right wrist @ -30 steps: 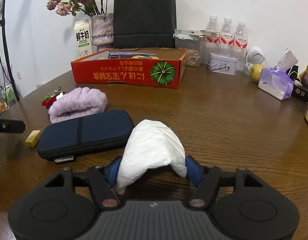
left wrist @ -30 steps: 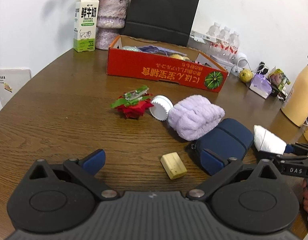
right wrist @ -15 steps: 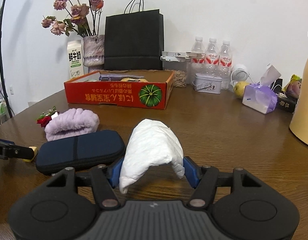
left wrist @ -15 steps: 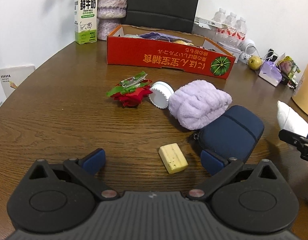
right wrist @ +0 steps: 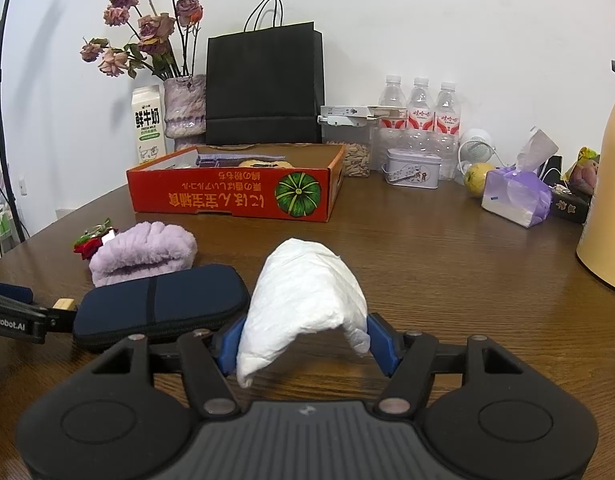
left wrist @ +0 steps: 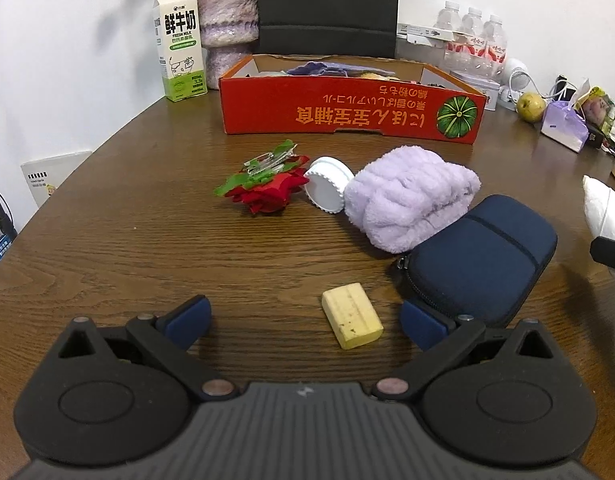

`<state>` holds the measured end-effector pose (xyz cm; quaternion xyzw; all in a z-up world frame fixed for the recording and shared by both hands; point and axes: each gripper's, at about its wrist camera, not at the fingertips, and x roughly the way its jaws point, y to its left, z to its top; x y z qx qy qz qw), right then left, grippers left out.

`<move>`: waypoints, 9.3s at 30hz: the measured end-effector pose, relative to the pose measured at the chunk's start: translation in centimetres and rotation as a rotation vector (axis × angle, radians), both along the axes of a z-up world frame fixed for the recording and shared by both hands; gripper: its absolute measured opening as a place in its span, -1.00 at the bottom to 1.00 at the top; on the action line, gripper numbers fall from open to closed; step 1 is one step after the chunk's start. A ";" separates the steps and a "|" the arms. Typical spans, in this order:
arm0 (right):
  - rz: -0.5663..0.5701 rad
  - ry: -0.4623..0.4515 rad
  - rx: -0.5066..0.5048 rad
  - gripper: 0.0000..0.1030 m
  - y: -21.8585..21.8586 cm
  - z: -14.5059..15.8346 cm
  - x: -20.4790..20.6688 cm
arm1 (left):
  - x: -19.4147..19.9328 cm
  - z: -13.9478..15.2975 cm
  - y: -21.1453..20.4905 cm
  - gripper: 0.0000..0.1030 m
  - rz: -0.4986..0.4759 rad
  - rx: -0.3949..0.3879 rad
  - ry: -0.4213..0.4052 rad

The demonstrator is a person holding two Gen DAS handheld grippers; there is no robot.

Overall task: Organize objects
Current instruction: 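Grasp the yellow sponge block with the left gripper while the right gripper holds the white bag, then lift the sponge block and white bag and carry both toward the red box, then lower both grippers into the box and open to release sponge and bag, then withdraw both grippers upward out of the red box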

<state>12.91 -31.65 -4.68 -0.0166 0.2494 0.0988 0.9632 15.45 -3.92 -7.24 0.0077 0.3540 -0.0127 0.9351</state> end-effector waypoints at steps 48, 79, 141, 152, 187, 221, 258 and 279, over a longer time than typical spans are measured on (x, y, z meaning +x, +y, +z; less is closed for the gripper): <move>0.001 -0.028 -0.007 0.00 1.0 0.2 -0.6 | -1.3 2.9 0.6 -0.58 -0.071 -0.051 -0.107; 0.074 -0.102 -0.012 -0.18 5.9 3.6 1.9 | 2.5 6.6 1.0 -0.58 -0.101 -0.089 -0.184; 0.082 -0.209 0.088 -0.18 10.5 8.7 19.8 | 20.0 10.3 0.4 -0.58 -0.032 -0.191 -0.274; 0.089 -0.190 0.079 -0.17 10.4 8.2 23.6 | 23.3 10.2 0.8 -0.58 -0.012 -0.186 -0.266; 0.033 -0.063 0.035 0.87 9.9 4.4 30.0 | 29.0 8.2 1.7 0.84 0.045 -0.139 -0.245; 0.050 -0.065 0.021 1.00 9.9 4.6 28.4 | 27.4 8.0 1.8 1.00 0.059 -0.131 -0.250; -0.027 -0.126 -0.002 1.00 7.9 4.3 17.3 | 18.2 6.4 5.3 1.00 0.055 -0.147 -0.244; -0.032 -0.110 -0.029 1.00 9.4 2.4 9.5 | 11.2 5.5 6.9 1.00 0.008 -0.108 -0.244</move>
